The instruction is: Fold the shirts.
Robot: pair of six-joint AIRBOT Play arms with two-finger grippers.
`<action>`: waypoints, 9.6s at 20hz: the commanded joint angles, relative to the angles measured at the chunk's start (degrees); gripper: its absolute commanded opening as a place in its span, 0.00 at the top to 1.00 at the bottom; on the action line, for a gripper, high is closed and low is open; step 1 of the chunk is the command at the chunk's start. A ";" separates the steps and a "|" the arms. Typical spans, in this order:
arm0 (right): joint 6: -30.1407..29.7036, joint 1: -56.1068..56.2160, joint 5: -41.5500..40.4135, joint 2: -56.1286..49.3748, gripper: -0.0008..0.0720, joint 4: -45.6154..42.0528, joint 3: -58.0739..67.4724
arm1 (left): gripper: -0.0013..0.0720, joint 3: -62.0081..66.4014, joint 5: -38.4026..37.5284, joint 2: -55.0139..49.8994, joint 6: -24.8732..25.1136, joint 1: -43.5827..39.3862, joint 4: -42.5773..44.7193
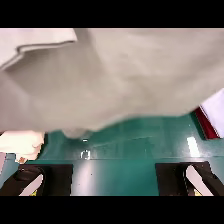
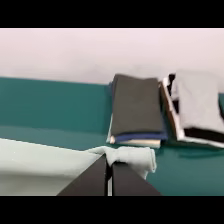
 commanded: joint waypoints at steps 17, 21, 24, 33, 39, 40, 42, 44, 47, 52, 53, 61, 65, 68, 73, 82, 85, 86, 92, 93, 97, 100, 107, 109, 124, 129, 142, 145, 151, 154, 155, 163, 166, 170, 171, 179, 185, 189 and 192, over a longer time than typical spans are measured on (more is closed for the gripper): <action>1.86 18.27 -3.56 -44.68 0.97 -16.06 -9.70 | 0.95 -17.55 2.12 -46.49 -0.35 2.89 -2.45; 1.16 18.38 -2.03 -41.92 0.97 -16.15 -12.96 | 0.95 -17.64 -7.58 -46.47 6.64 7.69 -10.25; 1.20 18.91 -5.07 -38.14 0.97 -16.20 -23.02 | 0.95 -20.15 -9.07 -46.49 6.88 7.78 -9.46; 1.25 18.93 -10.10 -32.72 0.54 -14.01 -36.94 | 0.32 -31.06 -10.71 -45.00 3.48 8.46 -9.16; -0.96 15.04 -3.26 -23.47 0.52 -5.33 -38.84 | 0.32 -41.99 -14.45 -27.89 3.39 12.87 -3.17; -0.96 14.69 -3.28 -20.41 0.52 -5.35 -40.96 | 0.32 -47.30 -13.97 -23.67 3.34 13.92 -3.19; -0.96 14.67 -4.04 -14.21 0.52 -5.42 -45.29 | 0.32 -57.40 -11.98 -16.44 3.26 15.30 -3.45; -0.94 14.69 -4.35 -9.44 0.52 -5.40 -48.09 | 0.32 -67.04 -11.02 -10.60 2.56 15.56 -3.85; -0.92 14.73 -4.83 -5.44 0.52 -5.31 -49.64 | 0.32 -75.84 -9.70 -7.98 1.99 15.56 -8.17; -0.90 14.73 -4.87 -3.50 0.52 -2.21 -49.59 | 0.32 -84.13 -6.21 -7.89 2.49 15.56 -16.59; -0.90 14.73 -4.90 -3.54 0.52 -1.88 -49.59 | 0.32 -85.15 -5.81 -7.89 2.49 15.56 -17.07; -0.92 12.59 -1.68 -3.67 0.52 -0.07 -49.59 | 0.84 -84.96 -3.78 -7.87 2.32 6.71 -18.53; -0.85 5.73 6.95 -2.67 0.52 -10.45 -52.57 | 0.95 -79.32 -5.44 -7.26 2.49 6.71 -18.62; 0.20 -1.27 6.45 0.83 0.44 -16.72 -65.40 | 0.95 -77.37 -5.16 -4.09 2.45 6.71 -18.84; -0.98 -6.67 1.66 -2.29 0.30 -12.98 -82.88 | 0.95 -77.00 -5.03 -2.47 2.45 6.71 -18.84; -2.73 0.35 -4.74 -9.27 0.70 -4.48 -84.74 | 0.95 -76.26 -6.73 -2.43 2.43 6.71 -18.25; -2.86 4.70 -4.44 -5.11 0.96 -5.64 -83.34 | 0.95 -74.01 -10.78 0.17 2.12 6.71 -16.41; -2.64 5.68 -3.23 -2.99 0.96 -7.63 -81.83 | 0.96 -73.99 -11.72 2.62 0.74 6.71 -15.13; -0.81 6.97 9.16 10.25 0.96 -16.81 -72.83 | 0.95 -75.36 -26.14 17.20 -6.62 6.71 -12.22; -0.37 6.95 10.08 12.26 0.96 -18.58 -72.30 | 0.95 -75.30 -28.26 18.80 -7.23 6.71 -12.90; -0.26 6.97 9.18 13.18 0.96 -19.43 -69.68 | 0.95 -74.86 -24.44 18.18 -5.35 6.71 -13.81; -0.24 6.99 5.66 6.51 0.96 -18.88 -65.40 | 0.95 -73.50 -14.75 12.63 -1.57 6.71 -13.62; -0.17 13.44 -2.49 -15.69 0.96 -15.93 -50.84 | 0.95 -63.17 -0.22 -10.43 3.37 6.71 -10.64; 1.16 16.22 -4.13 -21.84 0.96 -15.91 -46.29 | 0.95 -60.81 2.93 -15.08 3.74 6.71 -10.62; -11.54 -3.80 -2.27 -33.18 0.26 5.09 -45.70 | 0.95 -56.06 0.28 -18.36 3.08 6.51 -17.14; -14.67 -6.01 -3.04 -39.52 0.27 5.35 -49.46 | 0.95 -56.08 6.40 -18.43 0.26 -1.70 -17.70; -17.62 5.07 -2.86 -30.97 0.96 18.86 -40.61 | 0.95 -49.22 21.51 -37.48 -3.89 -21.42 -24.39; -14.49 8.28 -0.74 -24.55 0.96 22.97 -35.06 | 0.95 -41.97 21.51 -45.05 -3.56 -24.74 -24.41; -8.61 21.44 -0.94 -19.87 0.96 22.97 -26.49 | 0.95 -32.20 21.51 -54.14 -3.61 -28.24 -24.52; -6.91 27.45 -2.32 -19.87 0.96 22.97 -24.37 | 0.95 -32.00 20.92 -54.97 -3.65 -28.22 -24.37; -6.32 29.22 -2.91 -19.87 0.96 22.97 -24.04 | 0.95 -32.00 20.76 -55.01 -3.65 -28.22 -24.35; -5.16 40.72 -9.92 -20.09 0.96 23.06 -24.06 | 0.95 -29.64 12.68 -44.35 -4.15 -17.29 -16.31; -5.20 49.40 -15.45 -22.77 0.96 23.10 -24.06 | 0.95 -29.64 9.57 -33.05 -4.07 -7.67 -9.07; -5.57 65.68 -30.14 -31.98 0.95 23.10 -24.06 | 0.95 -29.64 9.03 -18.51 -4.02 4.02 -4.92; -6.99 69.20 -35.23 -34.45 0.76 23.08 -24.06 | 0.95 -29.64 8.85 -16.22 -4.02 5.84 -4.72; -6.84 66.93 -37.31 -32.70 0.57 11.69 -29.18 | 0.95 -29.83 4.87 -13.00 -3.89 4.98 -5.03; -4.07 39.12 -22.58 -24.83 0.39 11.69 -47.25 | 0.95 -29.83 5.42 -14.14 -3.54 -2.10 -5.03; -5.64 29.16 -19.63 -31.10 0.22 16.46 -52.17 | 0.95 -30.38 6.40 -14.25 -3.56 -5.05 -5.01; -10.51 31.04 -19.61 -38.01 0.22 26.29 -51.95 | 0.95 -30.58 6.36 -14.93 -3.58 -5.44 -5.92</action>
